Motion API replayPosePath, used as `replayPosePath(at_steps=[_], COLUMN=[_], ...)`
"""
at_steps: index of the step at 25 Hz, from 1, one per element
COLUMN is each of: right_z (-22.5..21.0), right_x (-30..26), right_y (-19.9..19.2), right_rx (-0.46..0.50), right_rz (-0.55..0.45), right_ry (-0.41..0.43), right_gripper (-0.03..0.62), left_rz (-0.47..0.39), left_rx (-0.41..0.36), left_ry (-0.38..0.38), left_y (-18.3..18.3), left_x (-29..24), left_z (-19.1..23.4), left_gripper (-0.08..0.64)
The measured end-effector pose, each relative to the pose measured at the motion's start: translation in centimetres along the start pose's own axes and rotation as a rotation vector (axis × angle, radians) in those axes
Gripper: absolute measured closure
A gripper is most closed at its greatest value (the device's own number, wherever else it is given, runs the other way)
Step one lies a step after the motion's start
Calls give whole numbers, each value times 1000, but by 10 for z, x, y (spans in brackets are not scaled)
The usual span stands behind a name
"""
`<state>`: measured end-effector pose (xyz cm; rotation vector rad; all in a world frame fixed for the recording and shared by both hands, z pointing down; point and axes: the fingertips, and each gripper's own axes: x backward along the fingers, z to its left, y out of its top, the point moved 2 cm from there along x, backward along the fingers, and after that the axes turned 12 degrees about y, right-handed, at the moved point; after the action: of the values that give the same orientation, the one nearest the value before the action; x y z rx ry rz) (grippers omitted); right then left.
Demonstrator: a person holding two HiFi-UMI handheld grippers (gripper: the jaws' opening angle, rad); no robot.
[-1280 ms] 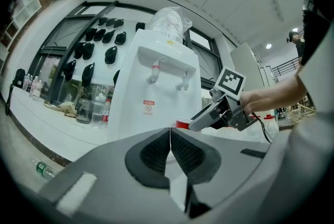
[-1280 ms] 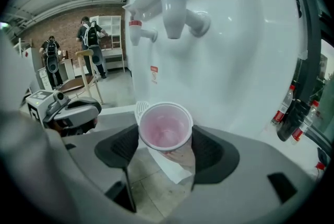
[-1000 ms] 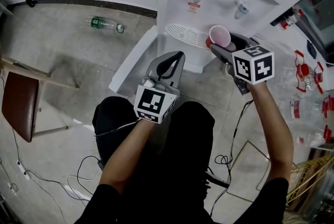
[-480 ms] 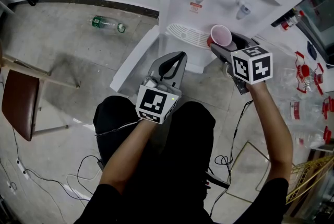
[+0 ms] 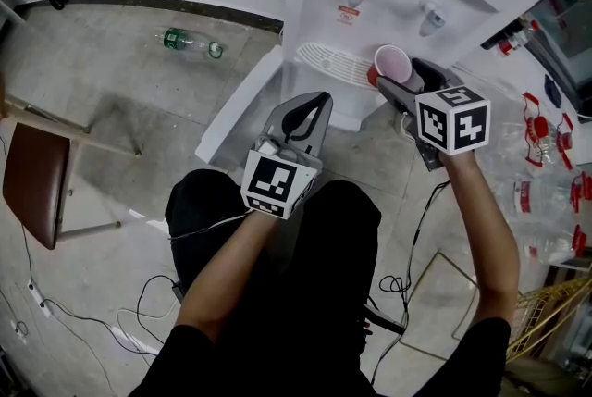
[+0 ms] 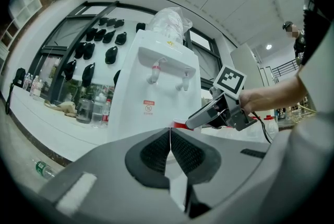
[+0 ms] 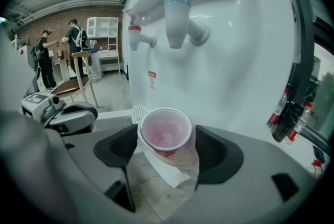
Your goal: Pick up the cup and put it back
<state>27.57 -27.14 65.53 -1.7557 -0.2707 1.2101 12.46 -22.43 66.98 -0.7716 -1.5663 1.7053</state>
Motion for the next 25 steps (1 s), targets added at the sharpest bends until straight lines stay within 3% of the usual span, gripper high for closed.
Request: replayPosePath(at_steps=[5, 10, 15, 25], right_z=[5, 15, 29, 50], right_x=[24, 59, 78, 50], right_y=[6, 14, -9, -70], right_rx=[-19, -36, -74, -210], right_rz=[-67, -226, -351, -353], right_ry=[-9, -61, -136, -172], right_gripper=[273, 286, 397, 574], left_rz=[5, 9, 16, 51], left_rx=[2, 0, -7, -10], left_ry=[-8, -8, -17, 12], left_y=[-3, -2, -3, -6], left_x=[-2, -4, -1, 1], left_z=[-2, -4, -9, -3], left_gripper=[552, 552, 552, 552])
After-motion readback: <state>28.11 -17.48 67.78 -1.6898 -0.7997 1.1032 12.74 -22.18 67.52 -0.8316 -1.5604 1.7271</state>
